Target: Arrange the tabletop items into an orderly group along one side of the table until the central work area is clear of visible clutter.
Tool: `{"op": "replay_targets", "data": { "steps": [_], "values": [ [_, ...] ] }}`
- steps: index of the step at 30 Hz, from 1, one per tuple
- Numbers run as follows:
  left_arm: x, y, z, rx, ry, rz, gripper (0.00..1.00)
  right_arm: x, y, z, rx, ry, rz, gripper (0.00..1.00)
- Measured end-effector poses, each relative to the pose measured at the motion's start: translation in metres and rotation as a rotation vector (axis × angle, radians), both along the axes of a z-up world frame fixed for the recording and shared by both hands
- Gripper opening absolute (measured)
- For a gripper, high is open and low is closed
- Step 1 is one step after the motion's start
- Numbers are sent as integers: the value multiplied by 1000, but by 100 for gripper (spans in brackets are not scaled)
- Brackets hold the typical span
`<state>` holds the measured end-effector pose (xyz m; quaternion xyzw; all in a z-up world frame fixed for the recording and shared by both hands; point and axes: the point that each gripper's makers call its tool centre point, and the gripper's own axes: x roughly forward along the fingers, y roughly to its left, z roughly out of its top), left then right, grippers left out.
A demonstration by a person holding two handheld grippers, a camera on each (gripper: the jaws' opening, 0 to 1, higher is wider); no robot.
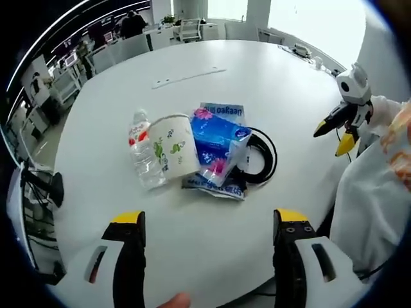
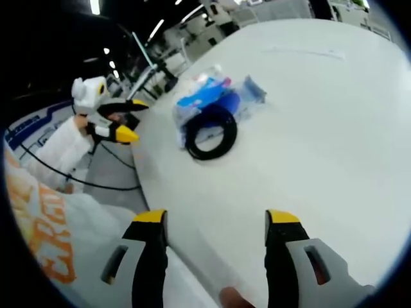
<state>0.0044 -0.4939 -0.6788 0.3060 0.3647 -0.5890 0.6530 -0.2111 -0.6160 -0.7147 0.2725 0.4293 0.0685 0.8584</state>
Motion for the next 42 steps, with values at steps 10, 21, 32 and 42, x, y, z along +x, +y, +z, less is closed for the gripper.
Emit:
{"op": "replay_targets", "data": {
  "steps": [10, 21, 32, 42],
  "values": [
    [-1, -7, 1, 0, -19, -42, 81, -1, 6, 0, 3, 6, 10, 60],
    [26, -33, 31, -23, -105, -207, 80, -1, 8, -2, 7, 17, 13, 59],
    [34, -77, 49, -29, -163, -482, 63, -2, 8, -5, 11, 27, 17, 59],
    [35, -99, 35, 49, -113, -655, 53, -7, -4, -8, 12, 36, -25, 59]
  ]
}}
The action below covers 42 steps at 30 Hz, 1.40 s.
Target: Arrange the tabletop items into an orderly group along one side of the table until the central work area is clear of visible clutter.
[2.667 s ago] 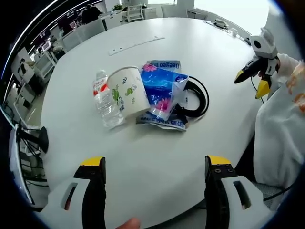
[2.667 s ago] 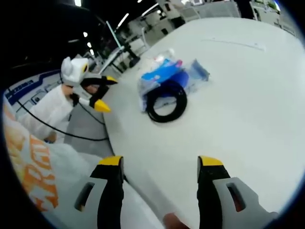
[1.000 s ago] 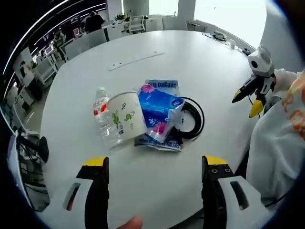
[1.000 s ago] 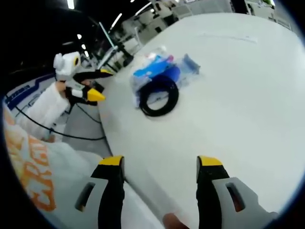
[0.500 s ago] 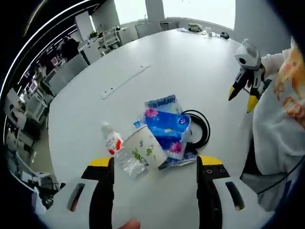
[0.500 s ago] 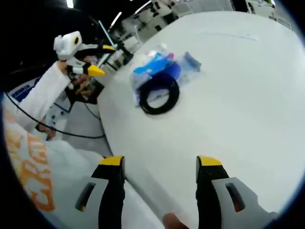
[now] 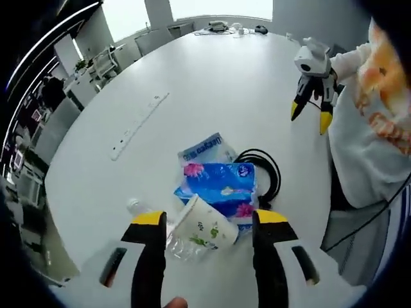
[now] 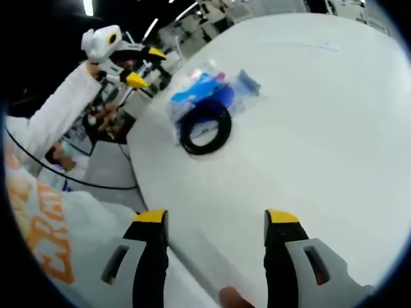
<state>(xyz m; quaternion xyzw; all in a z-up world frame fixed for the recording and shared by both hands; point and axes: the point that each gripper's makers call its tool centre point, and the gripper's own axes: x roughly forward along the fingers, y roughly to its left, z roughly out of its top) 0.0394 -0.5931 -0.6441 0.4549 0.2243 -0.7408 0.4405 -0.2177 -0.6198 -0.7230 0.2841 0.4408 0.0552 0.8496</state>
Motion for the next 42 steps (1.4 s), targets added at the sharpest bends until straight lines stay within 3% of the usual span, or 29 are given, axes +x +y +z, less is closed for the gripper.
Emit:
{"op": "replay_targets", "data": {
  "steps": [11, 16, 19, 22, 23, 27, 35, 40, 42],
  "values": [
    [3, -12, -21, 113, 43, -80, 51, -3, -2, -6, 8, 25, -18, 58],
    [-8, -13, -30, 176, 86, -137, 39, -1, 0, -6, 5, 30, -2, 58],
    [-2, -9, -42, 240, 74, -146, 38, 2, -2, -4, 7, 20, -8, 58],
    [3, -10, -47, 260, 70, -143, 34, 3, -4, -5, 6, 21, -12, 58],
    [3, -10, -47, 262, 73, -141, 31, 2, -5, -6, 5, 23, -14, 58],
    [-1, -14, -41, 241, 85, -144, 4, 0, -8, -7, -18, 31, -12, 56],
    [-7, -6, -31, 249, 94, -139, 0, 2, -12, -7, -24, 25, -19, 55],
    [-6, -9, -12, 176, 76, -138, 0, 2, -7, -6, -18, 19, -11, 55],
    [1, -13, -5, 136, 44, -115, 0, 3, -5, -6, -17, 17, -7, 55]
  ]
}}
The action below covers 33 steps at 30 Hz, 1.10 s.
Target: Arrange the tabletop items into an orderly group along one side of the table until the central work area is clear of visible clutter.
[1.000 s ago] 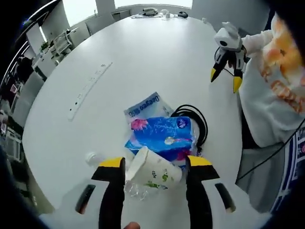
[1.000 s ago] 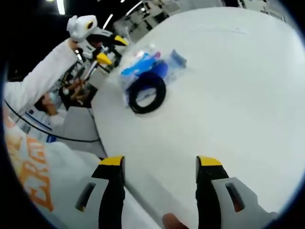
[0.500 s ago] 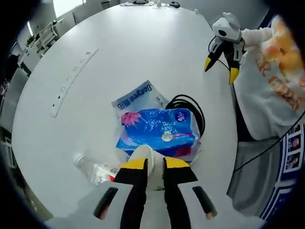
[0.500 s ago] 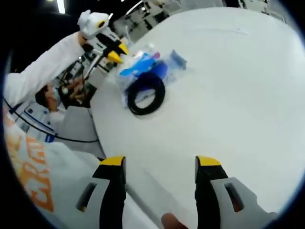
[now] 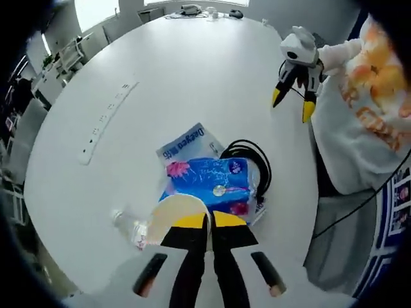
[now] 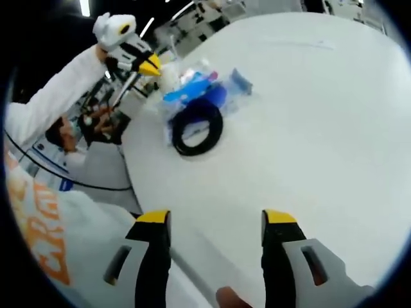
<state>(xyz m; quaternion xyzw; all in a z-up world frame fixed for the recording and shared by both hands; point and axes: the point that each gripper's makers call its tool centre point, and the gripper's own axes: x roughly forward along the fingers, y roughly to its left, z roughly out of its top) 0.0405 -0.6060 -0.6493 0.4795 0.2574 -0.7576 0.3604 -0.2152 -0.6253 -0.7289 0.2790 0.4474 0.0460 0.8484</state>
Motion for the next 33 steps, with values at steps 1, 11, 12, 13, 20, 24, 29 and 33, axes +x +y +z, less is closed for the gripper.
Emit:
{"op": "replay_targets", "data": {
  "steps": [1, 11, 12, 13, 20, 24, 29, 33],
  "values": [
    [3, -1, 3, -10, -5, 14, 0, 0, 0, 0, 0, -2, 1, 55],
    [37, -43, 26, -241, 20, 339, 0, 1, 2, 2, 1, -10, 2, 55],
    [38, -49, 29, -265, 40, 377, 0, 1, 1, 2, 0, -10, 1, 55],
    [40, -52, 31, -275, 49, 403, 0, 0, 1, 2, 0, -10, 0, 55],
    [49, -70, 27, -325, 18, 475, 0, -3, -5, -1, 0, -1, -17, 55],
    [52, -79, 18, -322, 10, 527, 0, -2, -7, -1, 2, -1, -24, 55],
    [57, -91, 2, -295, 1, 602, 0, -4, -9, -2, 2, 6, -28, 55],
    [61, -99, -11, -271, -1, 661, 0, -5, -13, -3, 1, 11, -37, 55]
  ]
}}
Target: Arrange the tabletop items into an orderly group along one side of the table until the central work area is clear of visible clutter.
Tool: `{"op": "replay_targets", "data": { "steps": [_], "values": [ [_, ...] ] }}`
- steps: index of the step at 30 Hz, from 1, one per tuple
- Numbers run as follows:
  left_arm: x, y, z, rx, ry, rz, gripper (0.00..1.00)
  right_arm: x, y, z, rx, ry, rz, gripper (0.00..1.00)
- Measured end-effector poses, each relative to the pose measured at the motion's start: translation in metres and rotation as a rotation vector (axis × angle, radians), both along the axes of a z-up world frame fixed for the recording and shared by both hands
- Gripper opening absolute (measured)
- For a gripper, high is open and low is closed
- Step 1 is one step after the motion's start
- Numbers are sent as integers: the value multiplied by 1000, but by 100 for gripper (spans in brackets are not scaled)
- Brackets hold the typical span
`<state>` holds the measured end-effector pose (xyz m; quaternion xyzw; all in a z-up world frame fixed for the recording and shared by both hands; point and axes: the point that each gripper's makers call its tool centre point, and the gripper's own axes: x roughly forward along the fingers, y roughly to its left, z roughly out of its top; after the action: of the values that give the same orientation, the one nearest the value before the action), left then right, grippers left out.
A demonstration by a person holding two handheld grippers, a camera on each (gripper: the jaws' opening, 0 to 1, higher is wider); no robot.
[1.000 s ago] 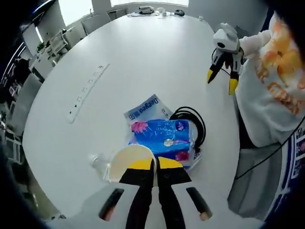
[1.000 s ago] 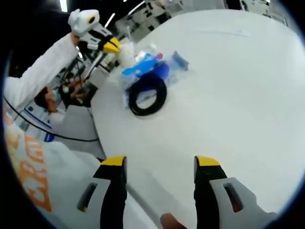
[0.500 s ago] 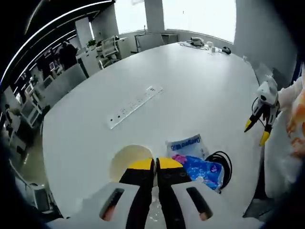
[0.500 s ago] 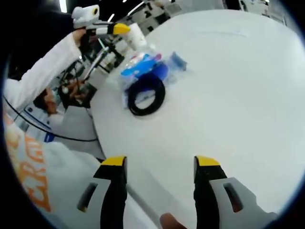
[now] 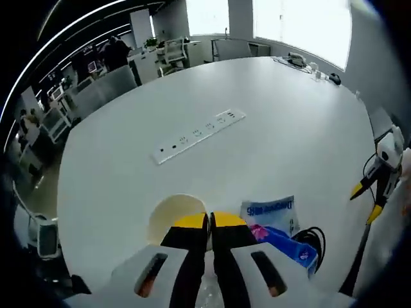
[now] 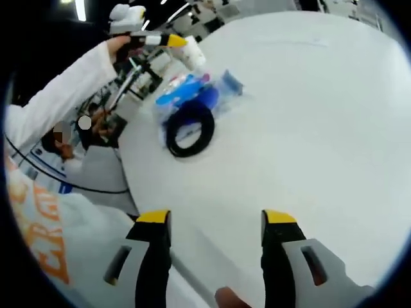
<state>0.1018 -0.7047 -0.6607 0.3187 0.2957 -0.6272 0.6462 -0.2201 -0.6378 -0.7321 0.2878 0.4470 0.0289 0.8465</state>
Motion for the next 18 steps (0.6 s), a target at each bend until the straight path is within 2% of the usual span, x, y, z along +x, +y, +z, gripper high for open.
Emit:
{"op": "replay_targets", "data": {
  "steps": [6, 9, 13, 18],
  "values": [
    [-5, -3, -23, 56, -29, 0, 0, 0, -2, -3, 7, 7, -12, 55],
    [-7, -5, -26, 58, -38, 9, 0, 1, -2, -3, 15, 6, -18, 55],
    [-5, -6, -28, 63, -80, 9, 0, 1, -1, -4, 17, 7, -15, 55],
    [-3, -5, -32, 55, -75, 60, 0, 0, -3, -6, 21, 7, -22, 55]
  ]
}}
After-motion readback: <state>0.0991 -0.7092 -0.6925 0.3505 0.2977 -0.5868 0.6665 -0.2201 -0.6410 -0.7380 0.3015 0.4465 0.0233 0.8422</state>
